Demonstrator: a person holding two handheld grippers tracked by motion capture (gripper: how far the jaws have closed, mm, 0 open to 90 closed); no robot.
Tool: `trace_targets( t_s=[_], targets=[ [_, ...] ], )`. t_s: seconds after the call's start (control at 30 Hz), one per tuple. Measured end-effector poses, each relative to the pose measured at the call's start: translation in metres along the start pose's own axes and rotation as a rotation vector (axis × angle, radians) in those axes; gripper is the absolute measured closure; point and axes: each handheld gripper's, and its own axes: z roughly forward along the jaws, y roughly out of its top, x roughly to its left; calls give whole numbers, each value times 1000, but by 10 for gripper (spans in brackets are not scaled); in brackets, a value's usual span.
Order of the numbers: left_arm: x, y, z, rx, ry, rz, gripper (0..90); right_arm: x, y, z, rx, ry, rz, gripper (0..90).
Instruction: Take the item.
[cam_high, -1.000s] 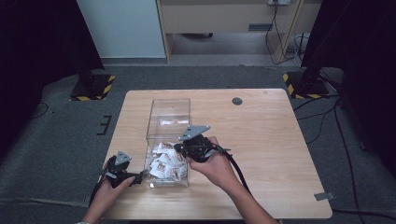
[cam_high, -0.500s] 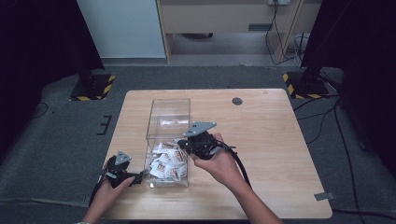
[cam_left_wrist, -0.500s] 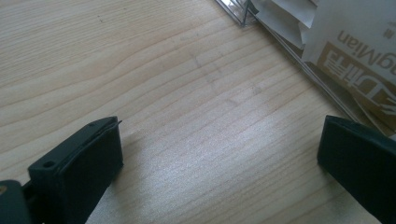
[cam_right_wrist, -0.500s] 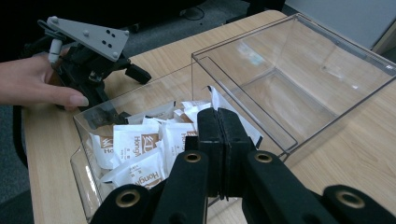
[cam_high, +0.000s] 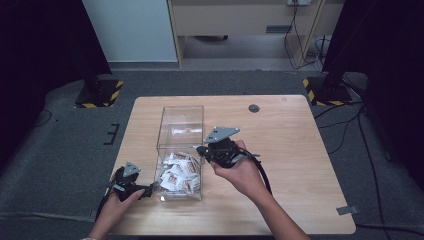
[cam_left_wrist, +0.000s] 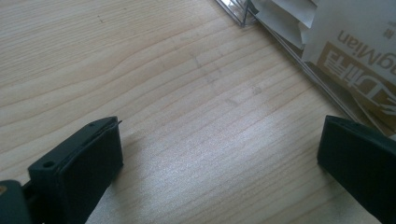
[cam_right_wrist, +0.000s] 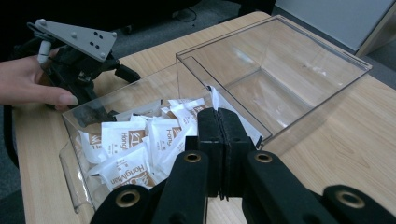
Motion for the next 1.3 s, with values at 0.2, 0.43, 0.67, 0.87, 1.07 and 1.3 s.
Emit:
trace_targets(
  t_s=[0.2,0.43,0.67,0.87,1.07,1.3],
  targets=[
    [0,0,0,0,0,0,0,-6,-1,-5,0,-16,2,892],
    [0,0,0,0,0,0,0,-15,-2,-11,-6,-34,12,892],
    [0,0,0,0,0,0,0,-23,-5,-17,-13,-54,24,892],
    [0,0,0,0,0,0,0,-30,-6,-20,-18,-64,36,892],
    [0,0,0,0,0,0,0,-34,-8,-22,-23,-71,35,892],
    [0,0,0,0,0,0,0,-41,-11,-27,-25,-90,42,892]
  ],
)
